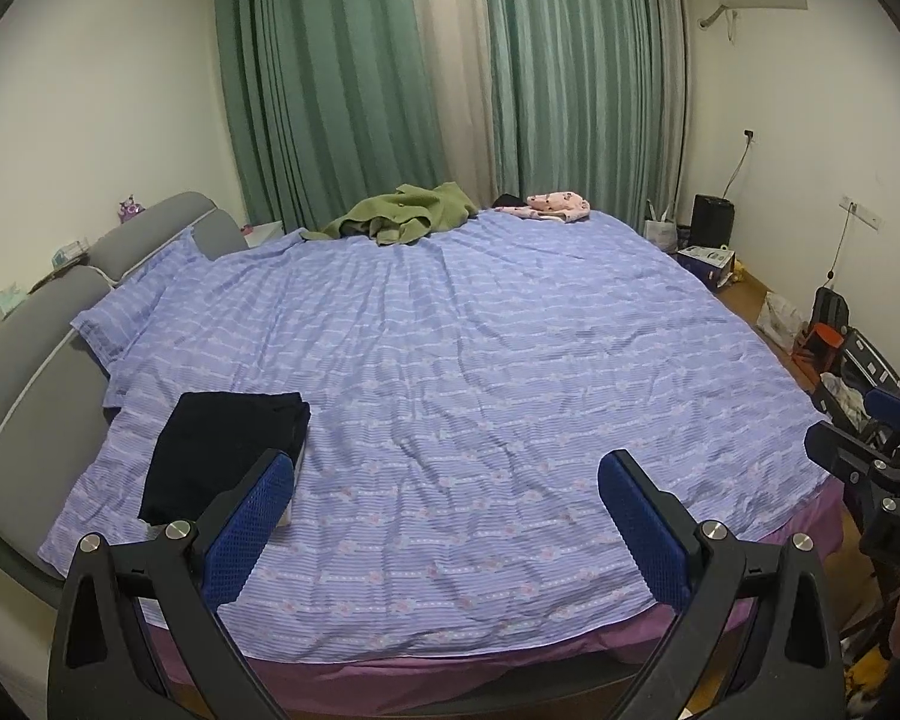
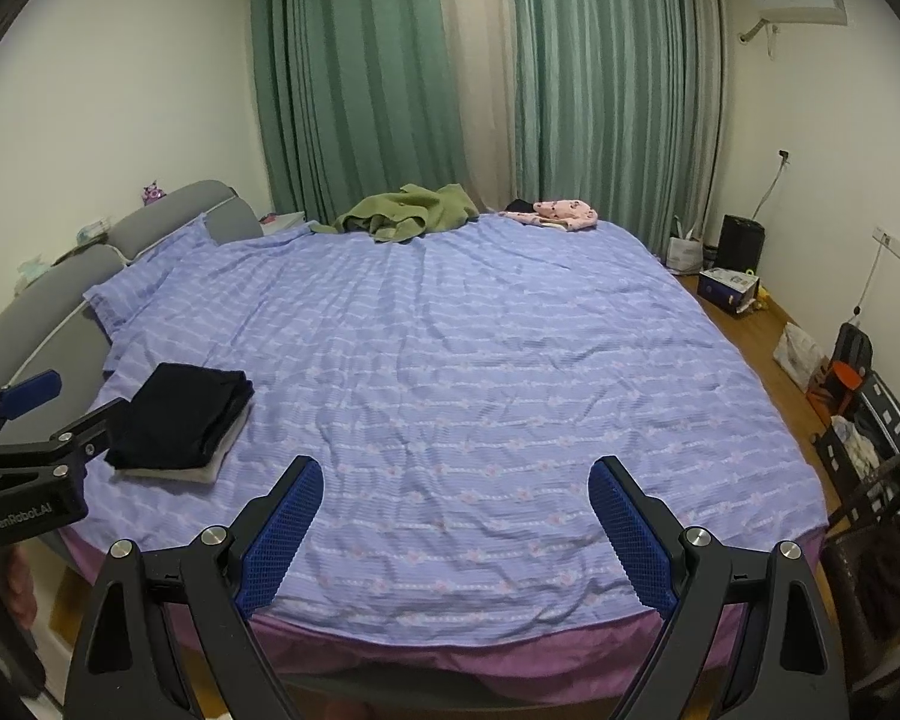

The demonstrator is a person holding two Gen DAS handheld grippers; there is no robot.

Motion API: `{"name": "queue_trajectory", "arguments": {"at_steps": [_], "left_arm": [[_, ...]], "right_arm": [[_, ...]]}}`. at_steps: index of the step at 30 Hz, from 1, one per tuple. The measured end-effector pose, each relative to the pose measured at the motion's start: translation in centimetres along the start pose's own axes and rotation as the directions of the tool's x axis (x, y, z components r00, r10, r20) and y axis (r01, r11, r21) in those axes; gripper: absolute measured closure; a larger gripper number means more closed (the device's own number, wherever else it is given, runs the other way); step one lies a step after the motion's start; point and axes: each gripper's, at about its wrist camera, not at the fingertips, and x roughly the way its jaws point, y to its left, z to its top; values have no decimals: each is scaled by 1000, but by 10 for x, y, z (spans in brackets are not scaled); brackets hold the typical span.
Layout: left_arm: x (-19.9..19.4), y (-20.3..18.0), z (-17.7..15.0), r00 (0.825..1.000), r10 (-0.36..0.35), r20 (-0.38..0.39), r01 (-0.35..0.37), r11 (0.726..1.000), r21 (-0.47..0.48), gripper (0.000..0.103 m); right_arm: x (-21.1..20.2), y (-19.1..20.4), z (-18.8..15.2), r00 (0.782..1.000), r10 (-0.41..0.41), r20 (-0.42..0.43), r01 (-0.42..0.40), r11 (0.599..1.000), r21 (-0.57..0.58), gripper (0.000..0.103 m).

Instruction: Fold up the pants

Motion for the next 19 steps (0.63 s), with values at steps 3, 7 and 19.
{"name": "queue_trajectory", "arguments": {"at_steps": [3, 7, 19], "left_arm": [[0, -3, -1, 1000, 0, 1, 0, 1000, 1, 0], [0, -4, 0, 1000, 1, 2, -1, 1000, 3, 0], [1, -14, 3, 1000, 1, -2, -1, 1000, 25, 0]], "right_arm": [[-1, -4, -1, 1000, -3, -1, 3, 1000, 4, 12], [-2, -5, -2, 1000, -6, 0, 6, 1000, 4, 12], [-6, -22, -8, 1000, -18, -5, 18, 1000, 17, 12]]}}
